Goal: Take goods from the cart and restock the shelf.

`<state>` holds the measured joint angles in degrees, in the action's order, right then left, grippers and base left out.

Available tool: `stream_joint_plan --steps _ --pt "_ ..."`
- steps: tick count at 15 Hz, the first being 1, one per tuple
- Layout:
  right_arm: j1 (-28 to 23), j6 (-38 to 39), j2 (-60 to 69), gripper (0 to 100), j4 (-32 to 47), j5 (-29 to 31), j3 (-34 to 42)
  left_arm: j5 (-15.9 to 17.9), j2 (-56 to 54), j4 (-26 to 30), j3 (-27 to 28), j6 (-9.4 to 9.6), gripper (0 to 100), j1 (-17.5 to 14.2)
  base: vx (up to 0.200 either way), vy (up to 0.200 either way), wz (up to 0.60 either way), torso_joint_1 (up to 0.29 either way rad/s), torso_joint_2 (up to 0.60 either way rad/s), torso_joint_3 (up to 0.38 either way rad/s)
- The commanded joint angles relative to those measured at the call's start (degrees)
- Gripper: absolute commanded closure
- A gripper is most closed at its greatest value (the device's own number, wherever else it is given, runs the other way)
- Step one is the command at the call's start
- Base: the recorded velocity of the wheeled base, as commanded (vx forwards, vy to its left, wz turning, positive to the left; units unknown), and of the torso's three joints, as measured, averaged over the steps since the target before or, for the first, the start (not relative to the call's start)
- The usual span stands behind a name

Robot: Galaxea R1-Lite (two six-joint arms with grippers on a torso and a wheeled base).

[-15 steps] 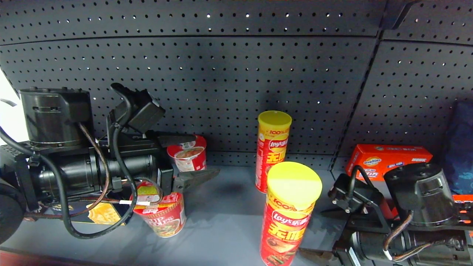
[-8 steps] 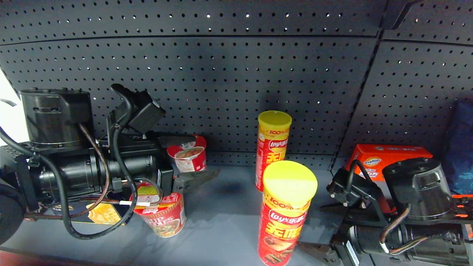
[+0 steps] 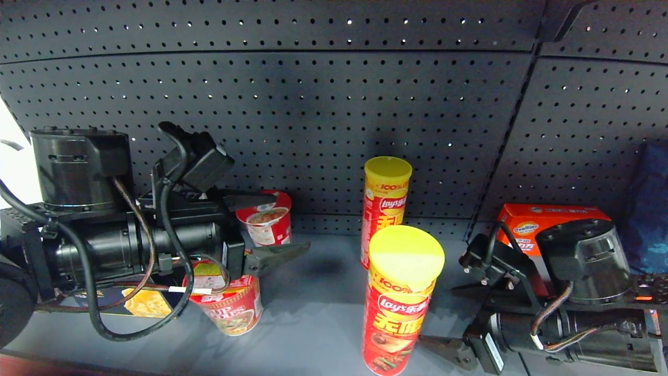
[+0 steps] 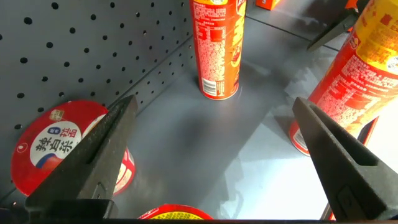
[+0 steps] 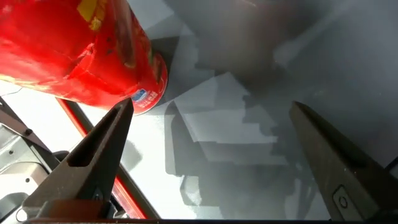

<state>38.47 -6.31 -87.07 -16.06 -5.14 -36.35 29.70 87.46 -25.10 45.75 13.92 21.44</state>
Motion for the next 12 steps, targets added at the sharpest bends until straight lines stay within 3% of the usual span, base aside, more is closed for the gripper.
stream_joint_plan --steps 1,12 --pt "-0.2 0.0 0.0 0 0.0 0.0 -0.1 0.0 0.1 0.0 0.0 -0.03 0 0.0 0.000 0.000 0.00 0.000 0.00 0.000" --pt "-0.1 0.1 1.5 0 0.0 0.7 -1.1 0.0 -1.3 0.0 -1.7 -0.03 0 0.0 0.000 0.000 0.00 0.000 0.00 0.000"
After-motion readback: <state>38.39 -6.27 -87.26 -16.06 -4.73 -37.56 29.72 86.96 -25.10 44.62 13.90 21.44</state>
